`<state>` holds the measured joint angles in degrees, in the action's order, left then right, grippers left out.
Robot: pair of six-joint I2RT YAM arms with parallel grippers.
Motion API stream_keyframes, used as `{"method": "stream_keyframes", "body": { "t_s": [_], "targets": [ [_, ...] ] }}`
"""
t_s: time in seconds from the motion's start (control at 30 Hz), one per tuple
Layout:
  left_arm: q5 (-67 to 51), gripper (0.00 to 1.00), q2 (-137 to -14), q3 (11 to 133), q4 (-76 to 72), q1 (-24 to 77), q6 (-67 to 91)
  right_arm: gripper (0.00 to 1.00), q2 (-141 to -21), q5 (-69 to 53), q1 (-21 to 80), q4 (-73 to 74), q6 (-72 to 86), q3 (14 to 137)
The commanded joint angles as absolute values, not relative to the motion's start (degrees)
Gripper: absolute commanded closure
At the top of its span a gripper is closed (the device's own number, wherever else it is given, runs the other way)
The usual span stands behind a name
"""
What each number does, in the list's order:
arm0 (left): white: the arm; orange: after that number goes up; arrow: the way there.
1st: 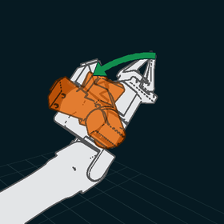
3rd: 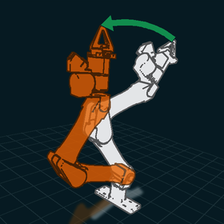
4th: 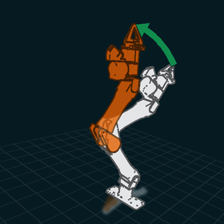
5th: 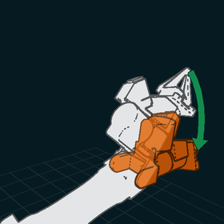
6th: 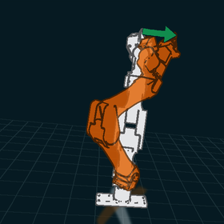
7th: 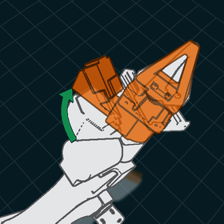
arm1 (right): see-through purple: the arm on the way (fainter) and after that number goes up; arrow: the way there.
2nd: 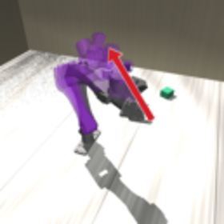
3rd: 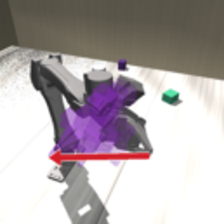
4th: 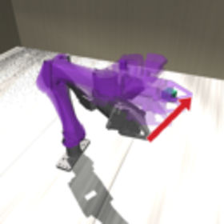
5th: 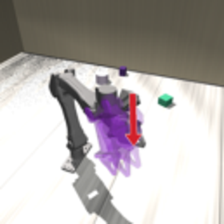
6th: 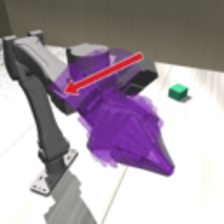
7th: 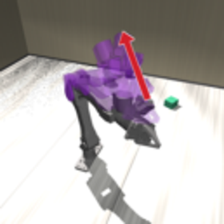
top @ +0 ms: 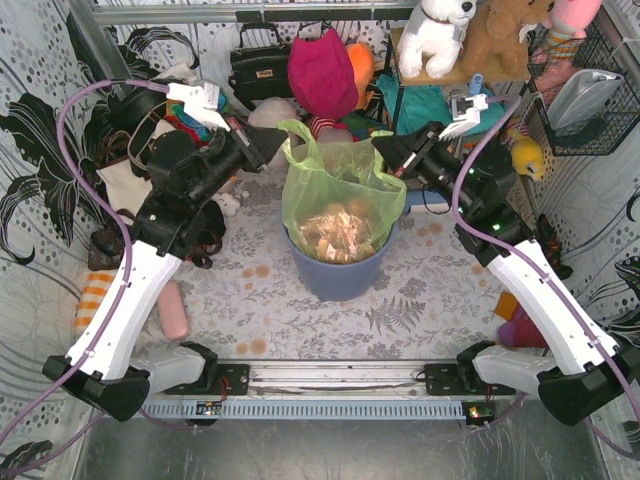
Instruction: Tie the trash bag
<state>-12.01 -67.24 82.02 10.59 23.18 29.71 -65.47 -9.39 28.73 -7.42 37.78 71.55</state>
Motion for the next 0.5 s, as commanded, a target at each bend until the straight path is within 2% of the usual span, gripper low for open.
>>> {"method": "stream_keyframes", "body": {
  "t_s": [0.0,0.23,0.27,0.3,0.33,0.37,0.4,0.47],
  "targets": [
    [-14.3,1.0,-64.5,86.0,2.5,22.1,28.4,1.0,-65.0,-10.5,28.5,-13.0,36.2,76.0],
    [-21.3,1.0,-64.4,88.7,-3.7,21.3,33.2,1.0,-65.9,-13.4,28.5,-17.9,37.1,80.4],
    [-22.8,0.98,-64.3,88.5,-4.6,21.2,34.1,0.94,-65.9,-14.0,28.6,-17.5,37.0,80.7],
    [-24.1,0.92,-64.2,88.2,-5.1,21.3,34.7,0.84,-65.9,-14.4,28.5,-17.1,36.7,80.4],
    [-25.1,0.8,-64.1,87.7,-4.9,21.3,35.0,0.73,-65.6,-14.7,28.6,-16.7,36.6,79.8],
    [-25.8,0.63,-63.8,87.4,-4.2,21.3,34.9,0.64,-65.1,-15.2,28.5,-16.3,36.2,78.8],
    [-26.1,0.52,-63.5,87.0,-2.9,21.3,34.4,0.57,-64.5,-15.5,28.5,-15.9,35.8,77.7],
    [-25.8,0.4,-62.7,86.7,0.5,21.2,32.8,0.48,-63.2,-15.7,28.5,-14.5,35.0,75.7]
  ]
}}
